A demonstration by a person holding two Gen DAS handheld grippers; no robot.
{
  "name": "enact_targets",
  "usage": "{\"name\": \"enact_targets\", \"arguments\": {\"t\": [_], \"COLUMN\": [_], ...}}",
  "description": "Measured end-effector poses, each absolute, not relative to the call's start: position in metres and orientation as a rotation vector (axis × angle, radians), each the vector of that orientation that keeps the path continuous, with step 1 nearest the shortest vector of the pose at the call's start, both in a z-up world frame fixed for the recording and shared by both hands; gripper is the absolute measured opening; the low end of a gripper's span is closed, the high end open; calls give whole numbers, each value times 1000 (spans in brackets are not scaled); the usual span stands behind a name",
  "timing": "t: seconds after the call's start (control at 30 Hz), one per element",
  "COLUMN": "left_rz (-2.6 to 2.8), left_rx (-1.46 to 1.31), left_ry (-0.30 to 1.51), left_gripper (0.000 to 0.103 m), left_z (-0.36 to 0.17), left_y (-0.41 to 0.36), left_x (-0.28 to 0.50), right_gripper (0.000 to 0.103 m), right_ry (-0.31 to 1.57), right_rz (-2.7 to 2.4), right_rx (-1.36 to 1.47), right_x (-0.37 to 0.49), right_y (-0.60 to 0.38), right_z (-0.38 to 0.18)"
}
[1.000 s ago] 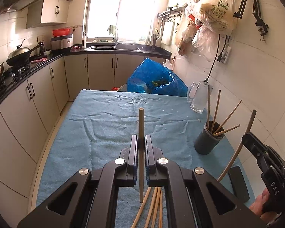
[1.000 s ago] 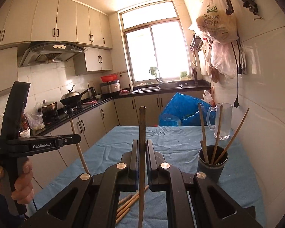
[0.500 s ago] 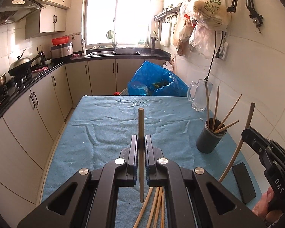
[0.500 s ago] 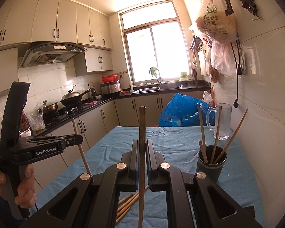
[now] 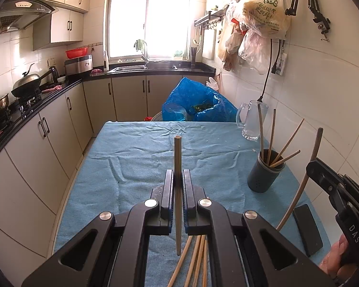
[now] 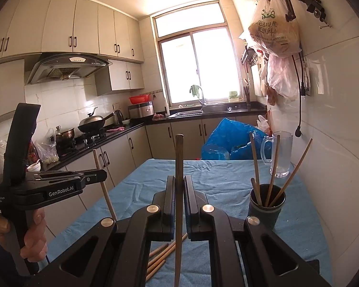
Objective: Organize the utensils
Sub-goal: 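Lift both held chopsticks upright and carry them toward the black cup, then lower both chopsticks into the black cup and open both tools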
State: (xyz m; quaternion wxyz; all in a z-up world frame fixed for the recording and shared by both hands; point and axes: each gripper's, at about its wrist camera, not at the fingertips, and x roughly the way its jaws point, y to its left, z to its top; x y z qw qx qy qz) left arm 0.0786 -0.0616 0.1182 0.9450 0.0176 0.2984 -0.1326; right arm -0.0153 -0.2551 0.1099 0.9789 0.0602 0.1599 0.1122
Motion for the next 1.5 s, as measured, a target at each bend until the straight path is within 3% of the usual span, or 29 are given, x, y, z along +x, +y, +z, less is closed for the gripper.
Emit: {"name": "enact_targets", "arguments": {"t": [1.03,1.5], "left_rz": [-318,-416], "left_rx": [58,38], "left_ry": [607,580], "left_gripper": [6,6], "left_z": [132,172], "left_y": [-89,-113], "left_x": [70,73], "right_gripper": [7,7], "right_ry": [225,125], "right_rz": [231,174], "right_rx": [167,190], "right_x": [-42,-62], "right_y": [-284,-325], "right_z": [139,179]}}
